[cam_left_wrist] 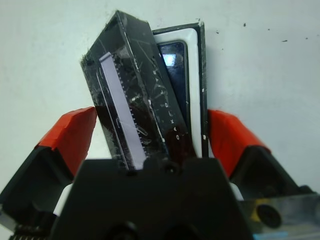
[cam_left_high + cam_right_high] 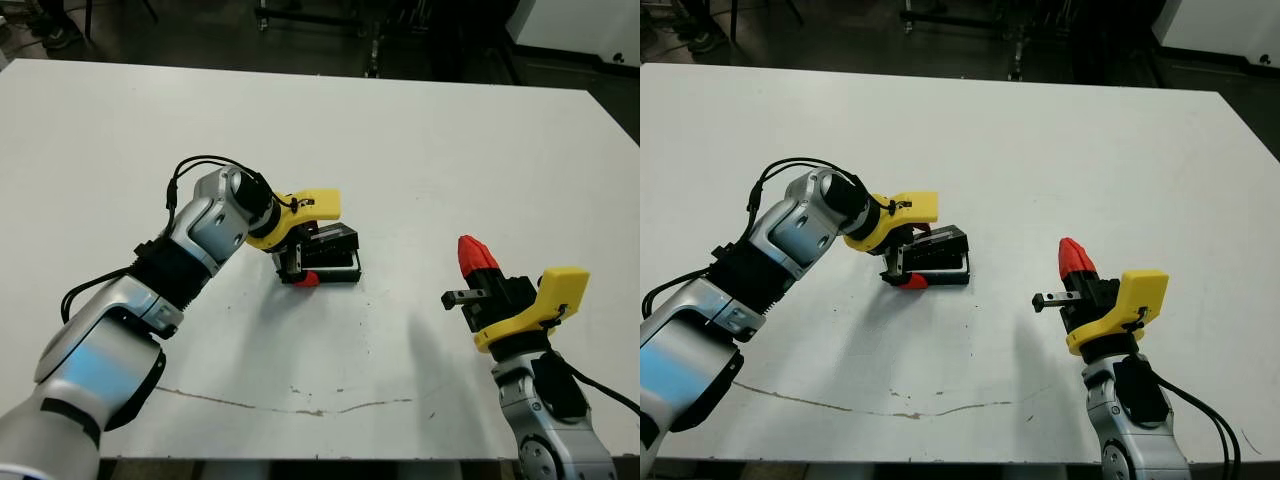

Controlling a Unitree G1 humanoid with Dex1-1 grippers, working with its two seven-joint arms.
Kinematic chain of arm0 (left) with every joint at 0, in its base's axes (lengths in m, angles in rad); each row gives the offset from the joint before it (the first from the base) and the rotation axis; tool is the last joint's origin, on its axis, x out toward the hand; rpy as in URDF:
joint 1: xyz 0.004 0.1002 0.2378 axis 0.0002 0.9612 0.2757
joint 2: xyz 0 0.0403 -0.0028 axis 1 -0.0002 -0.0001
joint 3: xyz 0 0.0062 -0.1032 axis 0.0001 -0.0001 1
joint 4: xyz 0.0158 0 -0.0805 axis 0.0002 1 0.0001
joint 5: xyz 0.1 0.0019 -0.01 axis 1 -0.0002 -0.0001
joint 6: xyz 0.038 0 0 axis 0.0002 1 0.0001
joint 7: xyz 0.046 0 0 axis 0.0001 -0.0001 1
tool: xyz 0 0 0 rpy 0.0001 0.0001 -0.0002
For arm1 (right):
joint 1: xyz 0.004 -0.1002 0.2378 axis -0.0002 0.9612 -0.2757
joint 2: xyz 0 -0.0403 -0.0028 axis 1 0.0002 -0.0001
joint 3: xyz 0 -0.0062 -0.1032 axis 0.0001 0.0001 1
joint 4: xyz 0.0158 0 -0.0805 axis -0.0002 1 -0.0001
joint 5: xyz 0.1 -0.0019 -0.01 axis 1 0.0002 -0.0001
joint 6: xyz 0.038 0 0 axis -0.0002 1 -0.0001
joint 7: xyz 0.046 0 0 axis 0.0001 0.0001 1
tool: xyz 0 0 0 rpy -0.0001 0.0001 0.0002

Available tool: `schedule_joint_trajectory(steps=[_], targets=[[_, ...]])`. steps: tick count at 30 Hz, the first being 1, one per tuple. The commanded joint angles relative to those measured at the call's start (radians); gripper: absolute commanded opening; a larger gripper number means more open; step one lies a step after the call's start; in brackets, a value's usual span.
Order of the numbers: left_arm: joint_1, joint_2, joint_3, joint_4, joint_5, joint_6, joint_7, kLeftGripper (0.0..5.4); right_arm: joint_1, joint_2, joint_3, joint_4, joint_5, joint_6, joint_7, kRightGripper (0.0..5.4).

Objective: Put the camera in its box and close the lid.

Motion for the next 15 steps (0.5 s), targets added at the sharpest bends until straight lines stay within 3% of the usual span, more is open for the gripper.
schedule_joint_trajectory(steps=[1,15], targets=[[0.038,-0.011,-0.023,-0.006,-0.019,0.092,-0.002,5.38,0.007,-0.008,-0.003,0.0,-0.002,0.007,-0.005,0.0],[0.021,0.022,-0.073,-0.126,-0.085,0.188,-0.019,5.38,0.0,-0.016,-0.005,0.007,-0.008,0.001,0.001,0.0]])
